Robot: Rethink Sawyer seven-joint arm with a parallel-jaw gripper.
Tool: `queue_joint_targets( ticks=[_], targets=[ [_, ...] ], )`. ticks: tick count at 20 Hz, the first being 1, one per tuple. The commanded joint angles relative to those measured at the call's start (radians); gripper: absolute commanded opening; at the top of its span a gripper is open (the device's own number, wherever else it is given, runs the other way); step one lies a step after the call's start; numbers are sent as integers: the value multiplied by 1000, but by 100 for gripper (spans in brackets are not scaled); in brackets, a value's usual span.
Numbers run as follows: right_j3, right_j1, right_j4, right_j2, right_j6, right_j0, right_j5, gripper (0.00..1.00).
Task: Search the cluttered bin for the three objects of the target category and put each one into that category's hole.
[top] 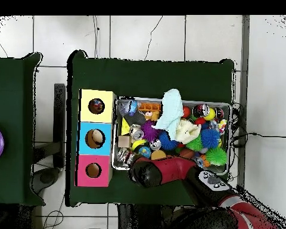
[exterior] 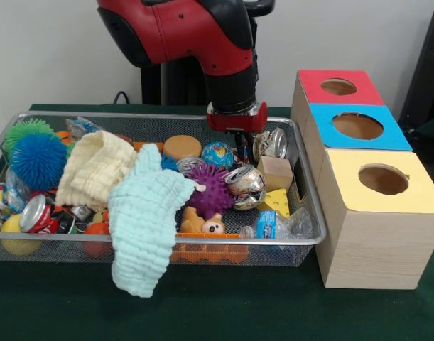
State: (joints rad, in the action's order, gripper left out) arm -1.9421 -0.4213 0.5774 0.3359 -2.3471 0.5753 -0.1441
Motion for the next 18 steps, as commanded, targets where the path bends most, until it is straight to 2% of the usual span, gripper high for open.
queue_joint_targets(
  ticks=[1, 4, 6, 9, 14, 18],
  targets=[
    [-34, 1, 16, 3, 4, -65, -77, 0],
    [-120, -132, -31, -37, -62, -119, -96, 0],
    [-153, -181, -55, -61, -89, -146, -107, 0],
    [-135, -161, -49, -120, -109, -187, -65, 0],
    [-144, -204, -73, -155, -98, -210, -87, 0],
    [-154, -201, -83, -176, -100, -224, -59, 0]
  ],
)
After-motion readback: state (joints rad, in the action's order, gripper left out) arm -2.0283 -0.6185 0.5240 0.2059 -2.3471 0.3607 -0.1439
